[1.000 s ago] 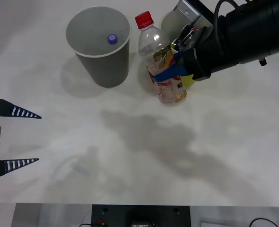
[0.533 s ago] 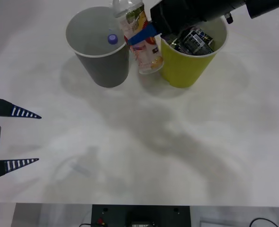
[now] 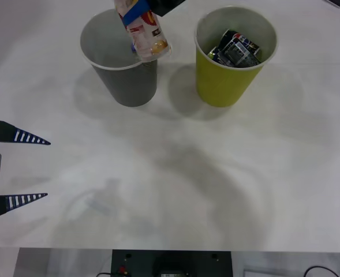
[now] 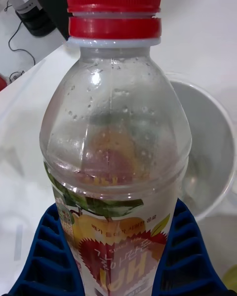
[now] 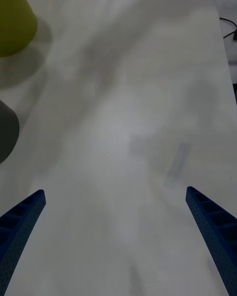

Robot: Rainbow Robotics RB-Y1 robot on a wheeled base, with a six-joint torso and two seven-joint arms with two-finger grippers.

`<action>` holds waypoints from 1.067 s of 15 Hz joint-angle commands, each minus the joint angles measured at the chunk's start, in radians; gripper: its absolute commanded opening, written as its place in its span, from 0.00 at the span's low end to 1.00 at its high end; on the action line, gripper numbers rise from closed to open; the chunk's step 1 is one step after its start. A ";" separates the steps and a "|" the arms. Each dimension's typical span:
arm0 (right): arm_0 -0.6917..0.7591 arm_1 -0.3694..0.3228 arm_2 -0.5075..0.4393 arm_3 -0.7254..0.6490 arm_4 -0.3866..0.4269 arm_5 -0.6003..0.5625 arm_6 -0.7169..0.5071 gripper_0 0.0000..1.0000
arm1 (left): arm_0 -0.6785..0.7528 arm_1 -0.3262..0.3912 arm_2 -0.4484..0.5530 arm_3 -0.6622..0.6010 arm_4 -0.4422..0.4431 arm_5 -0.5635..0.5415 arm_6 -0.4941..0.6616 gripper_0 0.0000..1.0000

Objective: Put the can into the green bin and the plastic bottle into the gray bin

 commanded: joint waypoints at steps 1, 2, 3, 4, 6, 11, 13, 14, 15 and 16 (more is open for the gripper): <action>-0.056 0.072 0.034 0.109 0.017 0.044 0.009 0.00 | 0.000 0.000 0.000 0.000 0.000 0.000 0.000 0.98; -0.072 0.092 0.044 0.140 0.020 0.064 0.009 0.00 | 0.000 0.000 0.000 0.000 0.000 0.000 0.000 0.98; -0.087 0.113 0.062 0.173 0.022 0.095 0.009 0.00 | 0.000 0.000 0.000 0.000 0.000 0.000 0.000 0.98; -0.095 0.135 0.077 0.204 0.023 0.130 0.009 0.00 | 0.000 0.000 0.000 0.000 0.000 0.000 0.000 0.98; -0.099 0.153 0.096 0.227 0.023 0.178 0.018 0.00 | 0.000 0.000 0.000 0.000 0.000 0.000 0.000 0.98; -0.098 0.156 0.108 0.227 0.009 0.175 0.051 0.68 | 0.000 0.000 0.000 0.000 0.000 0.000 0.000 0.98; -0.098 0.156 0.110 0.232 -0.003 0.138 0.055 1.00 | 0.000 0.000 0.000 0.000 0.000 0.000 0.000 0.98; -0.098 0.153 0.110 0.233 -0.014 0.132 0.077 1.00 | 0.000 0.000 0.000 0.000 0.000 0.000 0.000 0.98; -0.099 0.150 0.110 0.233 -0.038 0.119 0.078 1.00 | 0.000 0.000 0.000 0.000 0.000 0.000 0.000 0.98; -0.099 0.141 0.108 0.229 -0.052 0.110 0.083 1.00 | 0.000 0.000 0.000 0.000 0.000 0.000 0.000 0.98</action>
